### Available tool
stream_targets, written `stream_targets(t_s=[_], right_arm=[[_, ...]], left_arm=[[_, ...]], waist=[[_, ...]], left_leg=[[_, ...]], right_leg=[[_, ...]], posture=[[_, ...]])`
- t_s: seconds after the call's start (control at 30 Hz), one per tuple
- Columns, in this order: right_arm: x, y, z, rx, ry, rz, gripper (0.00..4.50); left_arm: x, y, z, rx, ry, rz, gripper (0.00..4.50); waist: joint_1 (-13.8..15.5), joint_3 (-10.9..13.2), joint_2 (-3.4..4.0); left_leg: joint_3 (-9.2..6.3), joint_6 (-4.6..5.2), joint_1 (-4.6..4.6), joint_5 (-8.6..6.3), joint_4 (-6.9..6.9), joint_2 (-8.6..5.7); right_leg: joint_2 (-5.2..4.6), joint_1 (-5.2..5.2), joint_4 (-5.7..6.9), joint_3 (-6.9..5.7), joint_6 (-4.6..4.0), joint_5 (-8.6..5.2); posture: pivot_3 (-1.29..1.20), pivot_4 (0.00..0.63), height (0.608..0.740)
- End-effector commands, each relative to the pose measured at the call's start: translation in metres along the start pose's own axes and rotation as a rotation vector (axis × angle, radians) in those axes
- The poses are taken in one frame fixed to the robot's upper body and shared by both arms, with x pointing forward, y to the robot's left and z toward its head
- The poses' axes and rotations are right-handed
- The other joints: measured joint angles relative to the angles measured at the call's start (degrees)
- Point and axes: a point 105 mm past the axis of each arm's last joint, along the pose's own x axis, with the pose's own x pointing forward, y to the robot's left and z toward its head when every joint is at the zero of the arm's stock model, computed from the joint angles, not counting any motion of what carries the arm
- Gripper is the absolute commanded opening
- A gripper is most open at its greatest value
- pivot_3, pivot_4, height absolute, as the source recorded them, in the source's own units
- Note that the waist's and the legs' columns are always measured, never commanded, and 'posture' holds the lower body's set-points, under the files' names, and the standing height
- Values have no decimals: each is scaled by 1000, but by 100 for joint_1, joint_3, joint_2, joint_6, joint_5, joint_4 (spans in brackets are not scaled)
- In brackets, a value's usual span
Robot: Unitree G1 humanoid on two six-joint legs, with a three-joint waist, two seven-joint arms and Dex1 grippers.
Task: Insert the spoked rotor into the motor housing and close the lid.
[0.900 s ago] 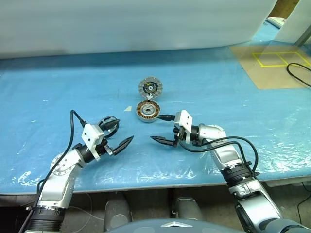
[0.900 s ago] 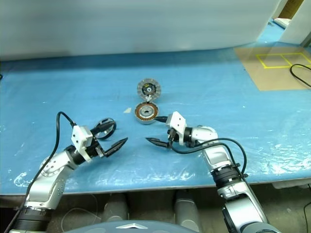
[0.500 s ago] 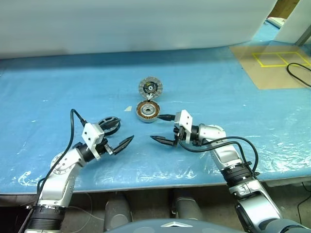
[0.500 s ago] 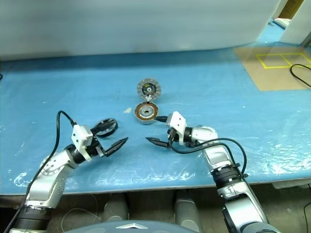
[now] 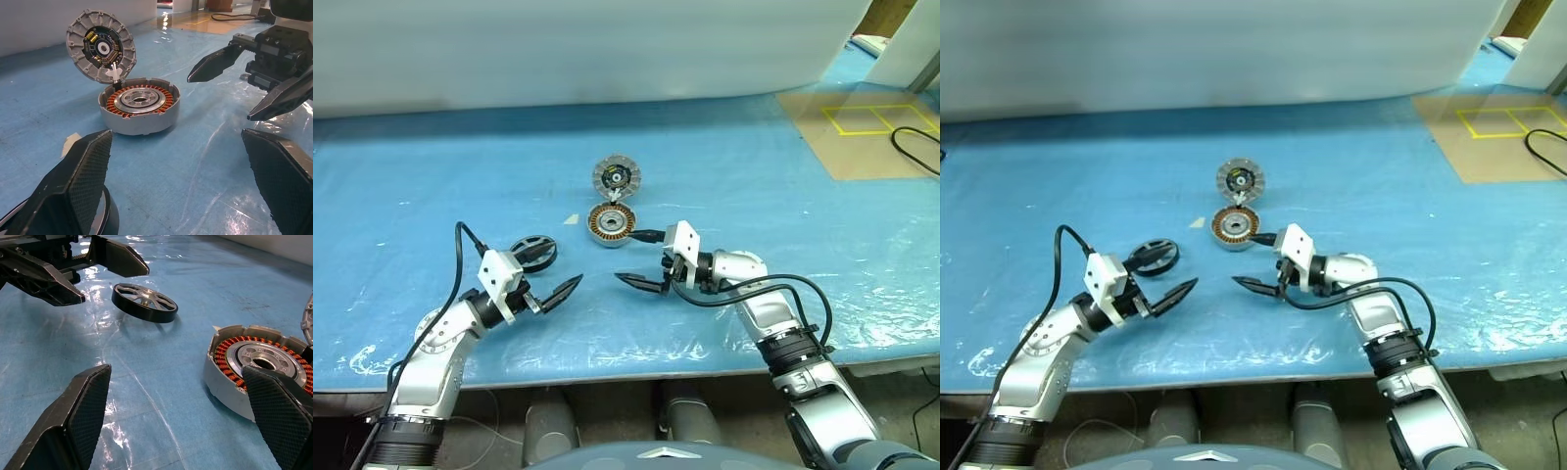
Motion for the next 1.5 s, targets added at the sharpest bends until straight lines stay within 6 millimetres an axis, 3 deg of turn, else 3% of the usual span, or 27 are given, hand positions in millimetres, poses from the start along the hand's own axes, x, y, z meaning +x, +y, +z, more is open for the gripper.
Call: stream_targets(t_s=[0.03,0.4,0.53,0.7,0.87,1.07,1.5], right_arm=[[1,-5,10,-44,-20,3,4500],[9,-16,29,-104,-17,20,4500],[20,-38,30,-183,196,38,4500],[38,-56,46,-238,356,116,4500],[57,-61,57,-236,473,198,4500],[62,-58,47,-274,640,317,4500],[63,-63,26,-305,748,313,4500]], left_arm=[[2,-1,7,33,-26,-8,4463],[6,-3,6,28,-31,-15,4463],[7,-3,4,25,-32,-16,4463],[9,-4,3,24,-37,-15,4463],[8,-5,2,26,-39,-5,4463],[5,-5,2,31,-41,20,4463],[1,-7,2,32,-36,39,4463]], waist=[[-1,0,0],[-10,0,0],[-18,0,0],[-16,0,0],[-7,0,1],[2,0,1],[-6,2,4]], left_leg=[[0,0,0,0,0,0],[0,1,1,0,0,0],[0,-1,1,1,5,-1],[-1,-4,-2,2,12,1],[0,-4,-6,2,13,1],[0,-3,-11,2,13,4],[0,10,-6,-6,21,9]], right_leg=[[0,0,0,0,0,0],[0,-1,1,0,0,0],[0,-1,6,2,0,0],[1,-7,19,1,-1,0],[0,-12,27,-1,-2,-1],[-2,-18,36,-6,-4,-2],[-1,-21,55,-4,-8,-3]], posture=[[0,150,740],[0,150,740],[0,150,740],[0,150,740],[0,150,740],[0,150,740],[0,150,740]])
